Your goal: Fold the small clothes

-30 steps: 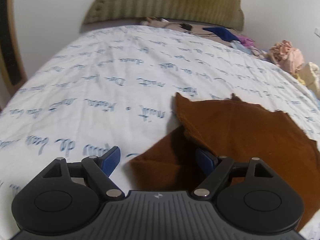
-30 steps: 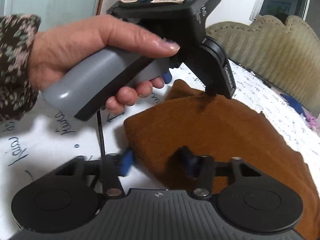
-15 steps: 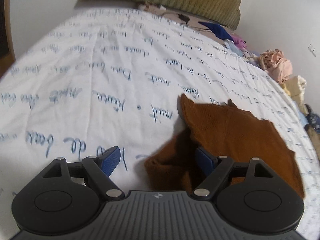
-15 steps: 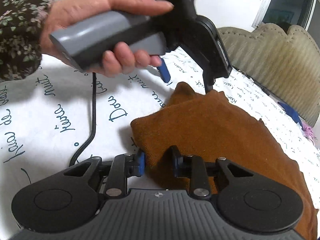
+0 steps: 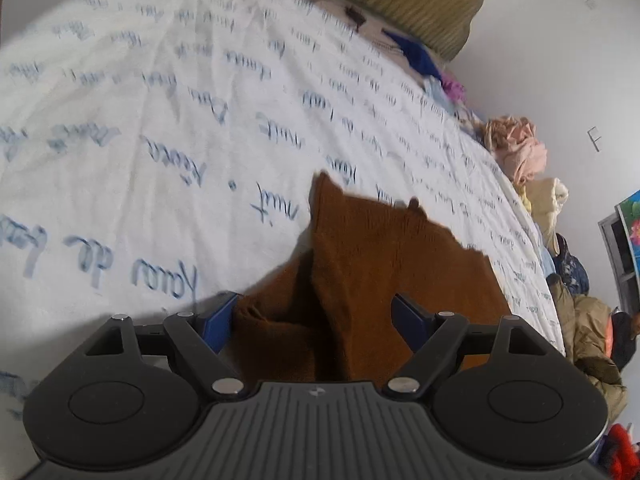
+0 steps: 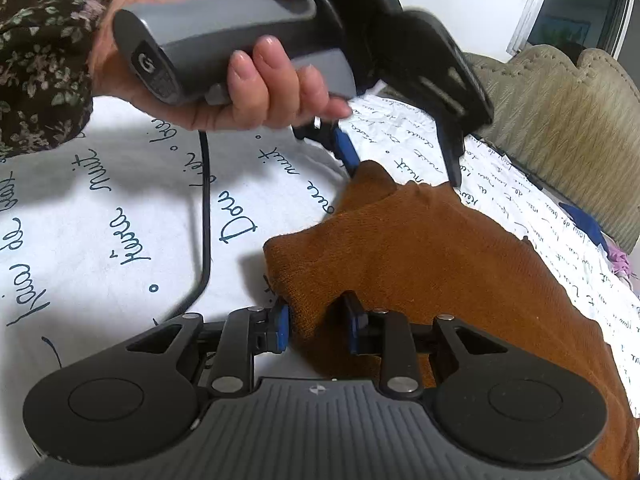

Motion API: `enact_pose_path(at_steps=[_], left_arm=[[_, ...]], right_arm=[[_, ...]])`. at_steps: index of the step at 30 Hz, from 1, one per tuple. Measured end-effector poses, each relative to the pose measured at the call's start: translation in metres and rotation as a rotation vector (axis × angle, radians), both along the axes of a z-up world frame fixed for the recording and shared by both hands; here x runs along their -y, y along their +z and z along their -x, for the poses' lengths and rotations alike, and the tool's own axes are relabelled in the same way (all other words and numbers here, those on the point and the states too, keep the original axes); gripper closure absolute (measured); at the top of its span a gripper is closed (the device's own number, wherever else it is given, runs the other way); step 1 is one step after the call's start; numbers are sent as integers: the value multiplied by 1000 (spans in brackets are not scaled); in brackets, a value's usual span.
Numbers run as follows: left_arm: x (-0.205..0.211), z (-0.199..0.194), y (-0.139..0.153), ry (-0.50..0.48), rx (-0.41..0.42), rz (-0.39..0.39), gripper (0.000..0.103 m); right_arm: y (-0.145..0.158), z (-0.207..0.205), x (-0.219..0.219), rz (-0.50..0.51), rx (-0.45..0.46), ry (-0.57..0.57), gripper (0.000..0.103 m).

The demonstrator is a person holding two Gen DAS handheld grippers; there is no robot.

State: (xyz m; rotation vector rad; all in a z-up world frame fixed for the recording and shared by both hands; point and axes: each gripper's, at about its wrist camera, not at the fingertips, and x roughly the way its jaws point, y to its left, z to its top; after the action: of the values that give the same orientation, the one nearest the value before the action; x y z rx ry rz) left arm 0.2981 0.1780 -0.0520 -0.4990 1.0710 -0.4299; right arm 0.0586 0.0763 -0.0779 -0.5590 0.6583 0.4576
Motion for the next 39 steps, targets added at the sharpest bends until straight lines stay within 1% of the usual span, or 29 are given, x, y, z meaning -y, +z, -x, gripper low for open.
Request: enact_pose_path(at_steps=[2, 4, 5, 6, 7, 9, 11, 13, 15, 17, 19, 22, 28, 30, 31, 33, 36, 39], left_arm=[[5, -5, -6, 8, -18, 27, 21], [13, -9, -7, 9, -14, 14, 23], [17, -11, -7, 14, -8, -3, 29], [22, -13, -8, 10, -12, -22, 61], [26, -16, -9, 6, -31, -34, 81], [28, -17, -11, 22, -50, -32, 83], [28, -15, -10, 36, -41, -34, 83], [24, -11, -8, 63, -24, -19, 84], [22, -9, -5, 78, -6, -10, 92], [24, -7, -1, 77, 7, -26, 94], [32, -5, 5, 65, 26, -60, 95], [40, -7, 7, 84, 9, -66, 96], [45, -5, 11, 121, -8, -45, 97], [48, -5, 14, 124, -13, -13, 97], [52, -4, 17, 118, -10, -5, 97], [63, -3, 26, 112, 8, -20, 97], [84, -5, 38, 106, 22, 3, 97], [118, -8, 53, 81, 49, 9, 97]], right_arm=[[0, 0, 0, 6, 0, 4, 72], [0, -1, -1, 12, -2, 9, 75], [1, -1, -1, 17, 0, 10, 78], [2, -1, -1, 21, 3, 12, 79], [2, -1, -1, 19, 4, 12, 81], [4, -1, 0, 10, 7, 10, 83], [6, -1, 2, 3, 8, 11, 83], [7, -1, 4, -17, 4, 9, 84], [10, -1, 8, -39, 8, 11, 85], [15, 0, 13, -64, 17, 7, 90], [20, 0, 19, -87, 20, 2, 92], [24, -3, 27, -105, 8, -12, 94], [31, 6, 39, -135, 50, -24, 96], [35, 7, 45, -145, 64, -30, 96], [36, 9, 48, -148, 75, -32, 96], [41, 11, 55, -166, 94, -41, 96], [49, 16, 71, -185, 125, -62, 96], [60, 22, 96, -210, 160, -101, 96]])
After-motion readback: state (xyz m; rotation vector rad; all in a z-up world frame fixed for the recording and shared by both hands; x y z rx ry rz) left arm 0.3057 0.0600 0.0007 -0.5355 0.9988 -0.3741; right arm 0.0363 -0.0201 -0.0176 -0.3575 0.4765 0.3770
